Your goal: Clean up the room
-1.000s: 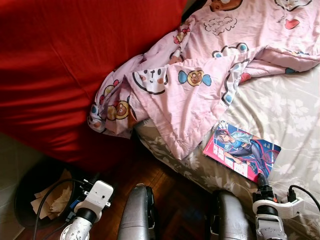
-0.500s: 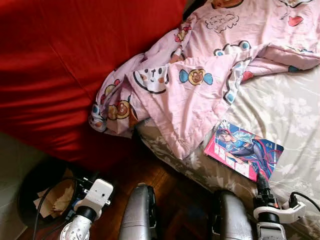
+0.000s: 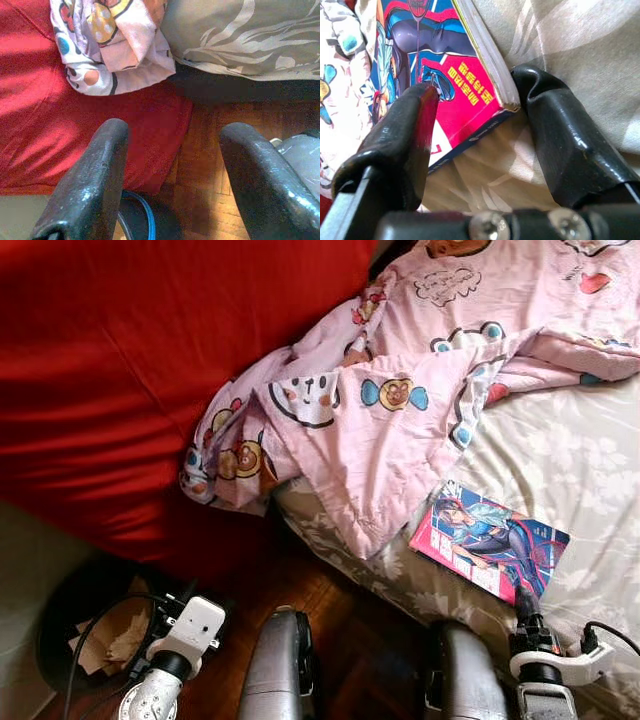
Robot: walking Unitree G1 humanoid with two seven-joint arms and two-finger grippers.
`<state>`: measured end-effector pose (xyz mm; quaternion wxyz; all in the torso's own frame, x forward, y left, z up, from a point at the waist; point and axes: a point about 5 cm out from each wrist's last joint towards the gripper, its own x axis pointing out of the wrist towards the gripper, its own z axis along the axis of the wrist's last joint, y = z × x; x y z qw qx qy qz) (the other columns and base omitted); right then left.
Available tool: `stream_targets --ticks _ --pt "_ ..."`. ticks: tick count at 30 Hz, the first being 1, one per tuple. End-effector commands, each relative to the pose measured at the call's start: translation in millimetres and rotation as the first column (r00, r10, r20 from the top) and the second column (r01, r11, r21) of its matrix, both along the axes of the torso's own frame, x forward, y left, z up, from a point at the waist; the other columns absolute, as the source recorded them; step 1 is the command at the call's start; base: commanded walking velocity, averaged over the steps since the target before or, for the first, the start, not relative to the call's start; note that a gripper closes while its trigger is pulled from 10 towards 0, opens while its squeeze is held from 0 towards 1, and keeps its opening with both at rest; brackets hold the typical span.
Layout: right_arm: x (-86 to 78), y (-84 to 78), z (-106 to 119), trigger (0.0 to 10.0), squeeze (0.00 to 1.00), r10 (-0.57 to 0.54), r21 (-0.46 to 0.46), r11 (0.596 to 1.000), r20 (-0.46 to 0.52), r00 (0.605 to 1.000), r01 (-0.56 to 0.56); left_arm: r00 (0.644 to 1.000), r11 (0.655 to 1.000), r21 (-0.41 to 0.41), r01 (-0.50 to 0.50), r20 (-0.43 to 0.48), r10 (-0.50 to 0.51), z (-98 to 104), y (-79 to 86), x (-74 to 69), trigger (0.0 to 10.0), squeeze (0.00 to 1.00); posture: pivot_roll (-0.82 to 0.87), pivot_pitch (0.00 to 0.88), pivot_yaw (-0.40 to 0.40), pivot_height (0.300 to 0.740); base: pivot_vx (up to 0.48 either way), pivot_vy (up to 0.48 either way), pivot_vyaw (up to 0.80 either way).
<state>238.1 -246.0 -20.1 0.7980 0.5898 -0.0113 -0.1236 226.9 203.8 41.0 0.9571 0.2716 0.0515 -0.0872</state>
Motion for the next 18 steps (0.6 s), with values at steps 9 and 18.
stream_targets --ticks 9,18 --pt "5.9 42.4 -9.1 0.0 0.0 0.132 0.089 0.988 -0.029 0.991 -0.129 0.998 0.998 0.052 -0.023 -0.054 0.025 -9.9 10.7 -7.9 10.0 0.0 0.11 0.3 0.219 0.605 0.0 0.0 0.0" --pt "4.2 37.2 -9.3 0.0 0.0 0.131 0.067 0.989 -0.04 0.991 -0.128 0.998 0.998 0.049 -0.026 -0.056 0.029 -11.6 8.5 -7.0 10.0 0.0 0.1 0.293 0.21 0.605 0.0 0.0 0.0"
